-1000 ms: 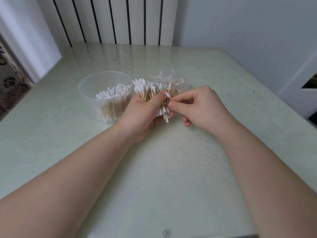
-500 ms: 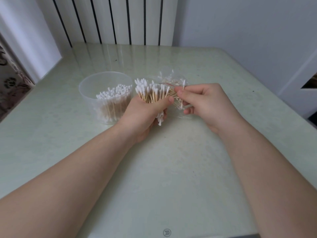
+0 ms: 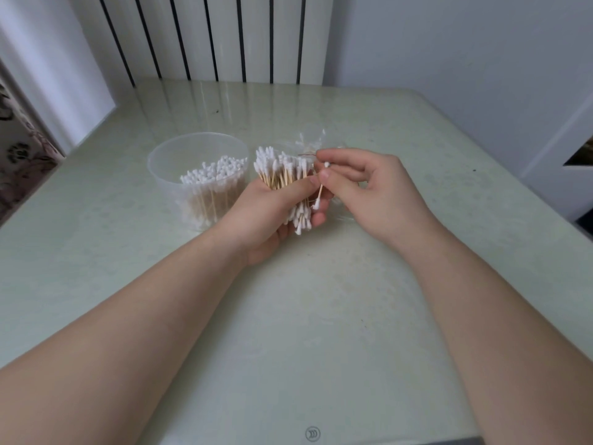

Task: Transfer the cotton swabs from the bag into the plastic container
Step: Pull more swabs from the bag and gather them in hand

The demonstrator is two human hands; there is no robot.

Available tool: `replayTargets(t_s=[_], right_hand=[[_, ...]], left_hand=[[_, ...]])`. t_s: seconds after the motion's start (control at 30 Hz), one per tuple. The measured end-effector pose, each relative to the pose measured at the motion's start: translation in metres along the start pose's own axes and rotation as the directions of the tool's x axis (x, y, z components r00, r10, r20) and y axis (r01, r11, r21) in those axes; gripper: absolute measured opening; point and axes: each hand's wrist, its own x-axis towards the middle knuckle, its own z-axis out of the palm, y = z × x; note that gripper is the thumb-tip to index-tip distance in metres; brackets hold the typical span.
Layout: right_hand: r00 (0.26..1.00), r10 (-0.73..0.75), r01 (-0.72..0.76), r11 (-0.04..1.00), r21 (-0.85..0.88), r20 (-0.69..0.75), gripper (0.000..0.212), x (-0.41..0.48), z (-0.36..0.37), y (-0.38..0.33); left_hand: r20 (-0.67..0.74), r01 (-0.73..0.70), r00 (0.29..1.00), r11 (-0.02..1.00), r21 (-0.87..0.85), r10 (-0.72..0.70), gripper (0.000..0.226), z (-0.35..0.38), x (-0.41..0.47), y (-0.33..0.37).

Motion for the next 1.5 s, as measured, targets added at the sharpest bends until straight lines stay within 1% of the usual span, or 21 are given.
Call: replayTargets(t_s=[0.1,0.2,0.27,0.37,0.43,0.5,0.53,0.57,0.63,0.7,0.77,0.87,0.93,1.03,1.07,1.13,1.2,1.27,1.37,1.4,1.5], right_hand=[[0.999,-0.024,0.025,1.000,-0.019,0.021,0.027,0.001,0.002,0.003],[0.999,-0.031,0.031,0.999,0.022,-0.013,0.026,0.001,0.001,0.003],[0.999,-0.048,0.049,0.999,0.012,-0.023,0.026,0.001,0.000,0.003],[0.999,-0.018,0.018,1.000,0.003,0.029,0.029,0.002,0.001,0.007],[0.997,-0.040,0.042,0.999,-0.021,0.070,0.031,0.002,0.001,0.007],[0.989,-0.067,0.063,0.997,0.040,0.128,0.047,0.000,0.000,0.006],[0.979,-0.086,0.078,0.996,0.052,0.183,0.060,-0.002,-0.001,0.006],[0.965,-0.104,0.102,0.995,0.019,0.240,0.075,-0.004,-0.002,0.005],[0.937,-0.104,0.165,0.973,-0.162,0.333,0.101,-0.007,-0.001,0.004],[0.933,-0.110,0.226,0.920,-0.319,0.342,0.109,-0.008,0.003,0.002],[0.947,-0.158,0.256,0.896,-0.362,0.278,0.101,-0.007,0.007,0.000],[0.961,-0.180,0.241,0.917,-0.319,0.209,0.089,-0.007,0.007,-0.001],[0.959,-0.150,0.217,0.936,-0.277,0.242,0.095,-0.009,0.006,-0.002],[0.940,-0.070,0.158,0.957,-0.243,0.333,0.113,-0.011,0.005,-0.004],[0.942,-0.084,0.174,0.950,-0.260,0.324,0.112,-0.011,0.005,-0.005],[0.951,-0.166,0.252,0.906,-0.341,0.262,0.100,-0.010,0.005,-0.005],[0.952,-0.207,0.279,0.887,-0.368,0.224,0.093,-0.008,0.005,-0.005],[0.947,-0.208,0.288,0.886,-0.362,0.245,0.094,-0.008,0.004,-0.002],[0.933,-0.184,0.306,0.860,-0.409,0.311,0.104,-0.006,0.002,0.001],[0.933,-0.195,0.316,0.847,-0.427,0.304,0.102,-0.006,0.002,0.002],[0.933,-0.268,0.350,0.825,-0.444,0.238,0.086,-0.005,0.002,0.004]], left_hand=[[0.034,0.001,0.999,1.000,0.006,-0.001,0.018,0.000,-0.001,0.000],[0.042,0.012,0.999,0.999,-0.031,-0.011,0.015,-0.001,-0.002,0.001],[0.058,0.031,0.998,0.999,-0.039,-0.029,0.014,-0.001,-0.002,0.002],[0.058,0.048,0.997,0.999,-0.007,-0.048,0.015,-0.001,-0.003,0.002],[0.047,0.054,0.997,0.998,-0.007,-0.054,0.010,-0.001,-0.002,0.002],[0.036,0.057,0.998,0.998,-0.021,-0.056,0.004,-0.001,-0.002,0.002],[0.032,0.057,0.998,0.998,-0.022,-0.056,0.005,-0.001,-0.002,0.002],[0.032,0.055,0.998,0.998,-0.020,-0.054,0.005,0.000,-0.002,0.002],[0.043,0.067,0.997,0.997,-0.032,-0.065,0.007,0.001,-0.003,0.001],[0.053,0.092,0.995,0.995,-0.045,-0.089,0.009,0.001,-0.003,0.002],[0.065,0.088,0.994,0.996,-0.031,-0.085,0.008,0.001,-0.003,0.002],[0.099,0.076,0.992,0.997,-0.019,-0.074,0.008,0.000,-0.003,0.003],[0.093,0.077,0.993,0.997,-0.017,-0.075,0.006,0.000,-0.003,0.002],[0.066,0.093,0.994,0.995,-0.029,-0.091,0.003,0.000,-0.002,0.001],[0.070,0.094,0.993,0.995,-0.023,-0.092,0.004,0.000,-0.002,0.001],[0.088,0.086,0.992,0.996,-0.001,-0.086,0.005,-0.001,-0.003,0.001],[0.093,0.088,0.992,0.996,0.003,-0.087,0.006,-0.001,-0.003,0.002],[0.096,0.099,0.990,0.995,0.005,-0.099,0.005,-0.001,-0.003,0.004],[0.088,0.117,0.989,0.993,-0.001,-0.117,0.005,0.000,-0.003,0.005],[0.089,0.120,0.989,0.993,0.008,-0.120,0.007,0.000,-0.003,0.005],[0.109,0.126,0.986,0.991,0.035,-0.129,0.008,0.001,-0.004,0.006]])
